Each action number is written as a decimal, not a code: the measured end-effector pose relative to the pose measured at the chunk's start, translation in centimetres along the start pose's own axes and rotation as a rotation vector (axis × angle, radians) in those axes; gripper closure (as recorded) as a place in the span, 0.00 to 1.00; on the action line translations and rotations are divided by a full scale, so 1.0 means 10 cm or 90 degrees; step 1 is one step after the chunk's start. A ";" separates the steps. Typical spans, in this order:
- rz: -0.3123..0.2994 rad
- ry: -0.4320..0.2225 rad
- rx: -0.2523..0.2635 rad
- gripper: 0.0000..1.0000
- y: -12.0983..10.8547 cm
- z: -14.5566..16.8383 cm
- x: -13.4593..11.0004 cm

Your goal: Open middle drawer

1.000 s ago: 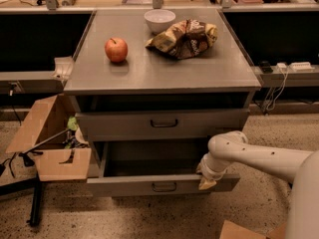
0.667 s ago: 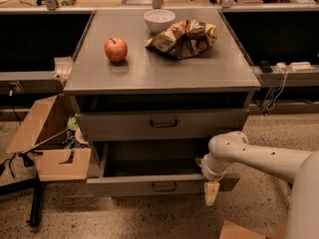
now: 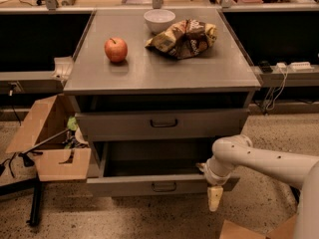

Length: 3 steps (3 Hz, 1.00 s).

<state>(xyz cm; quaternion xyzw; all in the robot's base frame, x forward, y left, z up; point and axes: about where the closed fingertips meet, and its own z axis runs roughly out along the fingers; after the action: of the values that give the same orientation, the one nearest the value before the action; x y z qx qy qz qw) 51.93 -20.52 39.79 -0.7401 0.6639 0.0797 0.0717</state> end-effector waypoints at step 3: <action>0.006 -0.010 -0.003 0.65 0.62 -0.12 0.29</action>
Offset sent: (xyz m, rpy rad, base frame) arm -0.0797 -0.0575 0.0098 0.0160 0.0045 -0.0193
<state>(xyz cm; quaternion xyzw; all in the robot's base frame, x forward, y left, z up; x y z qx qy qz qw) 46.15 -24.24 40.32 -0.7365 0.6666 0.0874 0.0749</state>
